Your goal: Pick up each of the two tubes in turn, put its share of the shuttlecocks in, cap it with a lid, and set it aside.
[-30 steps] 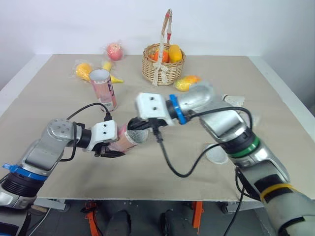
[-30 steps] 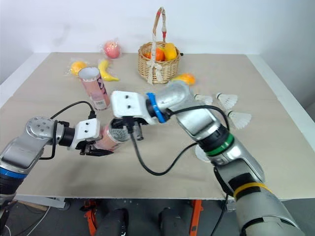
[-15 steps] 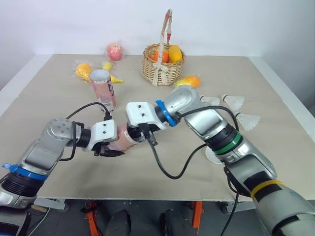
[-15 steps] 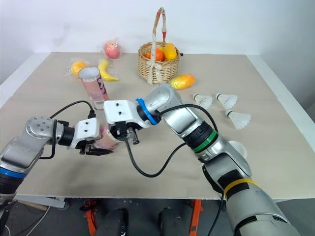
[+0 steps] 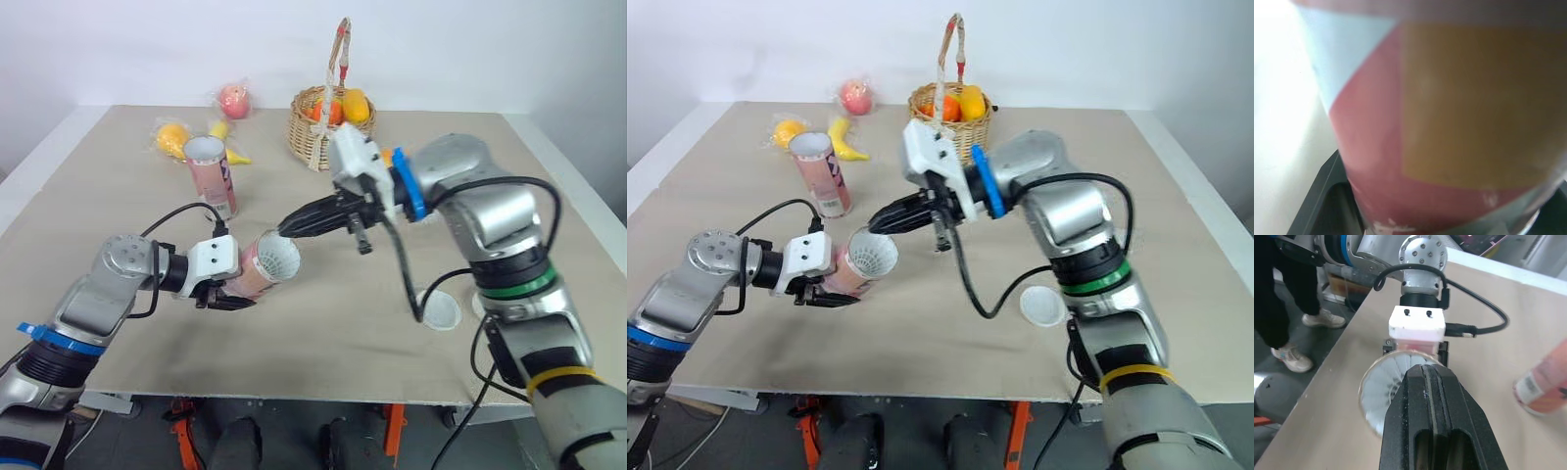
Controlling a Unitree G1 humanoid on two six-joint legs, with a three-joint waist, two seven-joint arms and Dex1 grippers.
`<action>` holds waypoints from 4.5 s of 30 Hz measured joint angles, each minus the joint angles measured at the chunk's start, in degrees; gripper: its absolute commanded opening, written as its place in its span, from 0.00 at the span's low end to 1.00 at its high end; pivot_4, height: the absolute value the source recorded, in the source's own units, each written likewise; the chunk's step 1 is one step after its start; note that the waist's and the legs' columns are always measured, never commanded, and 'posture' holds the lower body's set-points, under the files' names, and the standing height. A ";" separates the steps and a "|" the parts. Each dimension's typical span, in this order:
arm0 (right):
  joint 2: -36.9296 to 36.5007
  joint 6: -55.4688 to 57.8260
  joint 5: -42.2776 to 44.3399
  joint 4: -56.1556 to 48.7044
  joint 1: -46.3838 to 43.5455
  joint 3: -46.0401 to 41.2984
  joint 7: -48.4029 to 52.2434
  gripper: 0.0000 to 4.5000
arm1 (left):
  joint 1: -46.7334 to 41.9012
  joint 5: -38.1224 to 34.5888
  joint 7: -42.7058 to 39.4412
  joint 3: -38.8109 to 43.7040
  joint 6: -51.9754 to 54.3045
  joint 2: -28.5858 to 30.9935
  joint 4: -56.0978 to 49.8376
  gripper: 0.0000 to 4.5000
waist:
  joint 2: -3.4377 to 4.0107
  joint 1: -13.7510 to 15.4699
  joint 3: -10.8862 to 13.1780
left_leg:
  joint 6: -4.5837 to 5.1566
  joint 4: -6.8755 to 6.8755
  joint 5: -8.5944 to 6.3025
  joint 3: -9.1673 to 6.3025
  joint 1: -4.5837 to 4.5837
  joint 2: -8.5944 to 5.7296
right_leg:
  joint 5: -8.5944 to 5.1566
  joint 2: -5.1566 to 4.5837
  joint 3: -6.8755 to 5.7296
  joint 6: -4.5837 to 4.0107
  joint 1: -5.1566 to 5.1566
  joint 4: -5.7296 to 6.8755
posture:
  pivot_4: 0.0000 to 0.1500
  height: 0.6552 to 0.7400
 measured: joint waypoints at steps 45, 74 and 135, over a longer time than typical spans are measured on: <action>-0.68 -13.64 -12.21 14.20 -7.70 6.96 8.74 0.01 | -0.15 0.11 1.57 0.38 -1.43 -2.07 1.34 0.65 | 0.03 -0.30 0.02 | -0.04 -0.08 0.01 -0.07 0.10 0.04 | -0.09 0.05 -0.09 -0.37 -0.06 0.28 | 1.00 1.00; -28.37 -19.61 -17.16 8.57 32.17 -7.23 -4.48 0.88 | 1.88 -7.52 9.66 0.82 -11.42 -27.33 15.46 0.65 | 0.00 -0.22 0.05 | -0.04 0.00 0.00 0.11 0.17 -0.07 | -0.06 0.06 0.19 0.22 0.06 0.11 | 1.00 1.00; -3.08 -17.57 -11.78 8.55 -8.10 7.08 6.60 0.02 | 1.05 -5.86 9.68 -0.07 -19.95 -29.43 21.78 0.65 | 0.21 -1.14 -0.01 | -0.16 0.06 0.15 0.15 0.17 -0.04 | 0.20 0.05 0.28 0.34 0.10 0.01 | 1.00 1.00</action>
